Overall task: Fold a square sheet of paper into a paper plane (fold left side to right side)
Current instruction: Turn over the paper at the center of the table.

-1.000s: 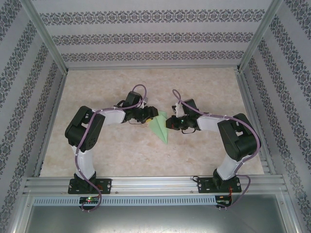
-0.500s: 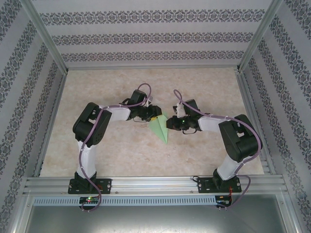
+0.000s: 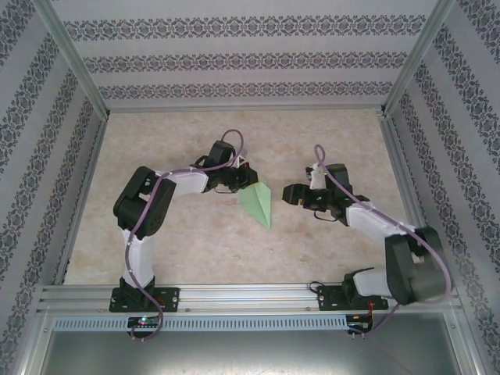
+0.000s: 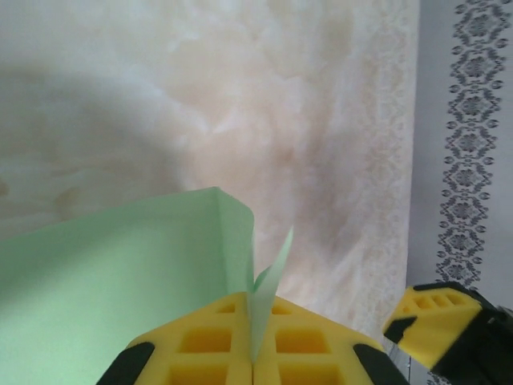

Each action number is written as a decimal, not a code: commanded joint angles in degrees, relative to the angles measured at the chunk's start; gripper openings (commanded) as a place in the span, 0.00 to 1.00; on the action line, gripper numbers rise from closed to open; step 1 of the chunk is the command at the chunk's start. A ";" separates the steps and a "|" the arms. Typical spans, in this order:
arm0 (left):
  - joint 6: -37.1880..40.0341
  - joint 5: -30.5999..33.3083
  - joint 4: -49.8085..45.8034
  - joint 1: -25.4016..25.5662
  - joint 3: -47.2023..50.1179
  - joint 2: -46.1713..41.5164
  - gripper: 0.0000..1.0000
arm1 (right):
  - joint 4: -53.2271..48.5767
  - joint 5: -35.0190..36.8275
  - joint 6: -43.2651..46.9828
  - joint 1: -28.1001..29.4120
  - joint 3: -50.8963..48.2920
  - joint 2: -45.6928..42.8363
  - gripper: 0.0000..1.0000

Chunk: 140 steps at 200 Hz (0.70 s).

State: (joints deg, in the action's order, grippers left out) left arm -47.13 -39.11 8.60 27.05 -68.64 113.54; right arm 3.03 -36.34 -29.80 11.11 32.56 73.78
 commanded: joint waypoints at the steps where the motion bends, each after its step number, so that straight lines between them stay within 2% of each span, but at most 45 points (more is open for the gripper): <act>1: 4.72 2.07 -3.26 0.27 -1.67 -7.40 0.04 | 2.35 -4.14 -2.75 -2.74 -2.51 -5.73 0.86; 13: 5.60 2.66 -5.12 -0.23 -2.31 -9.88 0.03 | 4.23 -6.23 -5.25 -4.12 -3.63 -8.68 0.98; 39: 7.28 3.65 -8.84 -1.17 -4.55 -15.10 0.03 | 10.36 -13.04 -11.60 -5.75 -4.43 -11.41 0.98; 69: 7.33 4.20 -11.02 -1.98 -8.38 -19.35 0.03 | 18.97 -20.42 -18.67 -5.25 -4.43 -10.52 0.98; 99: 6.02 4.66 -10.87 -2.15 -11.66 -21.66 0.02 | 22.85 -21.67 -20.50 -2.14 -4.43 -10.62 0.98; 140: 0.46 0.71 -4.73 -2.14 -12.08 -22.90 0.02 | 31.43 -20.95 -24.86 4.67 -3.24 -7.28 0.98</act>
State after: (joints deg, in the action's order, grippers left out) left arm -43.22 -35.99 0.25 25.39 -79.70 91.94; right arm 26.13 -55.64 -50.83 13.02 28.64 64.18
